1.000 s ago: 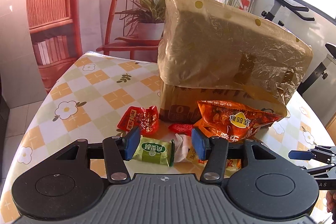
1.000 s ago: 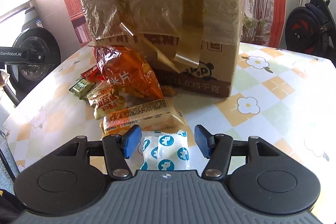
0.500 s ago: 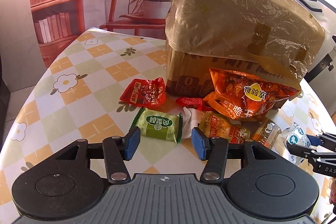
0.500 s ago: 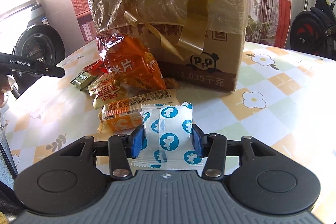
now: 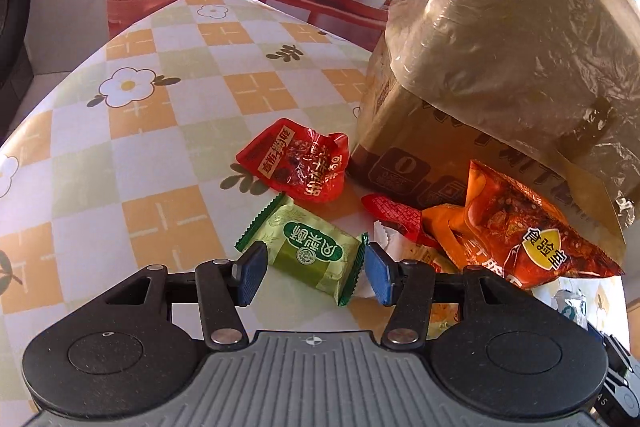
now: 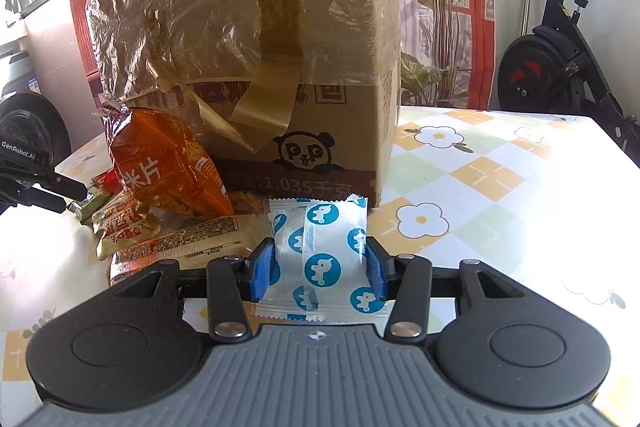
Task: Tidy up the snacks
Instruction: 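Grasp the blue-white printed packet with the right tool while the left grasps the green cake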
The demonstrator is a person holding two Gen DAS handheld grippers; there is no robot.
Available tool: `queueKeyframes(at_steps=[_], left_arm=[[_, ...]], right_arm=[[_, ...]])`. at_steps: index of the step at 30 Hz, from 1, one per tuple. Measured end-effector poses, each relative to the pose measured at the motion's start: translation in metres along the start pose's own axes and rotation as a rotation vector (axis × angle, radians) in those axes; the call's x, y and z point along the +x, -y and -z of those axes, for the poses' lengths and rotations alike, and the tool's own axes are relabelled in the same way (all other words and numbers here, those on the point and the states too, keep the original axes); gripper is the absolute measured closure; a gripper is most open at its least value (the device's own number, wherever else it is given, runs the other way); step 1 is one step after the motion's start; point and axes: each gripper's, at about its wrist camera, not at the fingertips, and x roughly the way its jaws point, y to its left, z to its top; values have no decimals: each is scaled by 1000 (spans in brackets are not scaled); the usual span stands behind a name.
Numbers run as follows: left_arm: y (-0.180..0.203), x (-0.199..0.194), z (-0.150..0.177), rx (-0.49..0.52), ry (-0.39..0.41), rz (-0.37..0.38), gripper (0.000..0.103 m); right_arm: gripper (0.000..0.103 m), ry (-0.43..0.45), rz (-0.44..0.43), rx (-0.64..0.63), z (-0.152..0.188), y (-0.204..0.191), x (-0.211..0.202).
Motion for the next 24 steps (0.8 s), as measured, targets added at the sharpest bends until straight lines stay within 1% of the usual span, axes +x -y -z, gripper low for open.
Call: queueKeyframes(at_steps=[4,7,8,10,12,14,16,19,20,24], left_arm=[[12,10,-8,8,10,-46,47],[20,18,-6,17,2,-84,47],[22,21,-3,21,10,-99,45],[29,22,1,53,40,-129,45],[36,25,3,88,55,-166,45],[40,25,5,106,65,-185,45],[41,24,8,122,74,-189,46],[38,17,14,141,86,-188,58],[36,15,16,149,88,-178,59],[26,5,28,179,92,-142,62]], right_arm=[[54,-6,-2,15,6,4,0],[54,-11,-17,7,6,2,1],[54,-7,-13,1,6,0,1],[54,-4,-17,-8,7,-1,1],[54,-2,-17,-11,8,-2,1],[54,-2,-21,-8,8,-1,1],[54,-3,-25,-8,8,0,1],[54,-7,-28,-4,8,1,1],[54,-8,-28,-4,8,1,1],[54,-11,-30,-3,8,0,3]])
